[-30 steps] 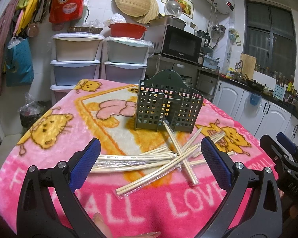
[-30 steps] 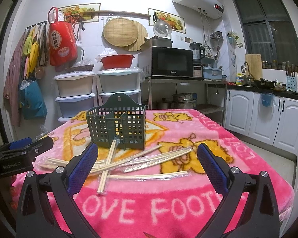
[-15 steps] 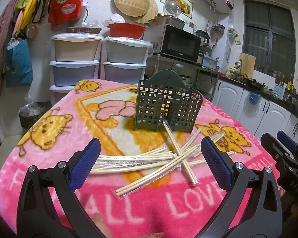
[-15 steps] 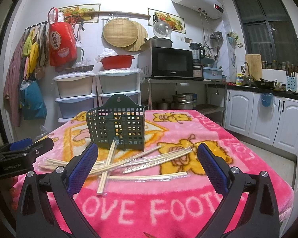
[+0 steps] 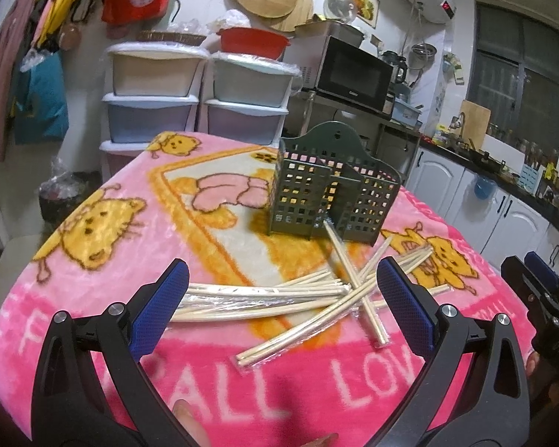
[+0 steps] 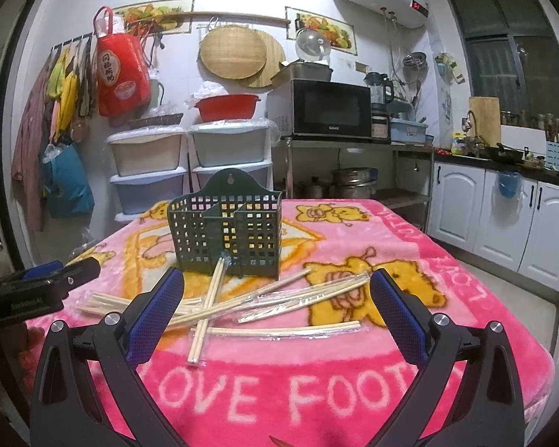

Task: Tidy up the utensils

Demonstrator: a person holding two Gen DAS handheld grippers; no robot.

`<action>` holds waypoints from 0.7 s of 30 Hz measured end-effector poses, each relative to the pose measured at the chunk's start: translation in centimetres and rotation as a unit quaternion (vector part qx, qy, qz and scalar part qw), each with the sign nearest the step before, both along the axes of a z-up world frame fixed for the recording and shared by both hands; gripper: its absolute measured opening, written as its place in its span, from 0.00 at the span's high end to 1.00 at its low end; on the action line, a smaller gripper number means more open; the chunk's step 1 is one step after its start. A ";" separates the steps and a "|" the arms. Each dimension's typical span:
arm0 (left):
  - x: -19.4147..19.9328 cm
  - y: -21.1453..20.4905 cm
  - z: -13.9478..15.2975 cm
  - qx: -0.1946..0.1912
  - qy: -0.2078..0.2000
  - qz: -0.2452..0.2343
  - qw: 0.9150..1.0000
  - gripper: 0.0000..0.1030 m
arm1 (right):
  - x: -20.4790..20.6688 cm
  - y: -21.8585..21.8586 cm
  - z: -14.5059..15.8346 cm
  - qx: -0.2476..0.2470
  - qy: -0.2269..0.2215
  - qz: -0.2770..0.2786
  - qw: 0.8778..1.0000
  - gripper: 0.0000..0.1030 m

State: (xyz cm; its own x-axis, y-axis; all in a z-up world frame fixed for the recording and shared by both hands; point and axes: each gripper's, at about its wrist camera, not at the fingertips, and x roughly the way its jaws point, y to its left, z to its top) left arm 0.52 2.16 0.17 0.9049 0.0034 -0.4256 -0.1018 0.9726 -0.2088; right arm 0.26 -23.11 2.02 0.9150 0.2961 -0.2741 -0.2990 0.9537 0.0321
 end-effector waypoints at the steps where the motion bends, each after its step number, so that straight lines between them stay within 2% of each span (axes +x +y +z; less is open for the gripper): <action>1: 0.1 0.5 -0.2 -0.003 0.003 0.002 1.000 0.09 | 0.2 0.1 0.0 0.001 0.006 0.005 1.000 0.06; 13: 0.5 5.5 -1.5 -0.046 0.043 0.044 0.997 0.09 | 2.5 2.5 -0.5 -0.016 0.057 0.049 0.997 0.06; 17: 1.0 6.8 -2.1 -0.065 0.064 0.041 0.995 0.09 | 3.5 3.3 -0.7 -0.020 0.081 0.064 0.994 0.06; 21: 1.7 7.8 -2.5 -0.090 0.072 0.011 0.993 0.09 | 4.5 3.6 -1.2 -0.017 0.107 0.074 0.991 0.06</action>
State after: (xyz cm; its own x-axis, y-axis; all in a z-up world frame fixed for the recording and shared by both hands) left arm 2.24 10.00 -2.32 0.8352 -0.0655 -0.5461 -0.1646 0.9176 -0.3617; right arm 4.76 -19.51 0.86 0.7822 0.4102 -0.4688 -0.4253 0.9016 0.0793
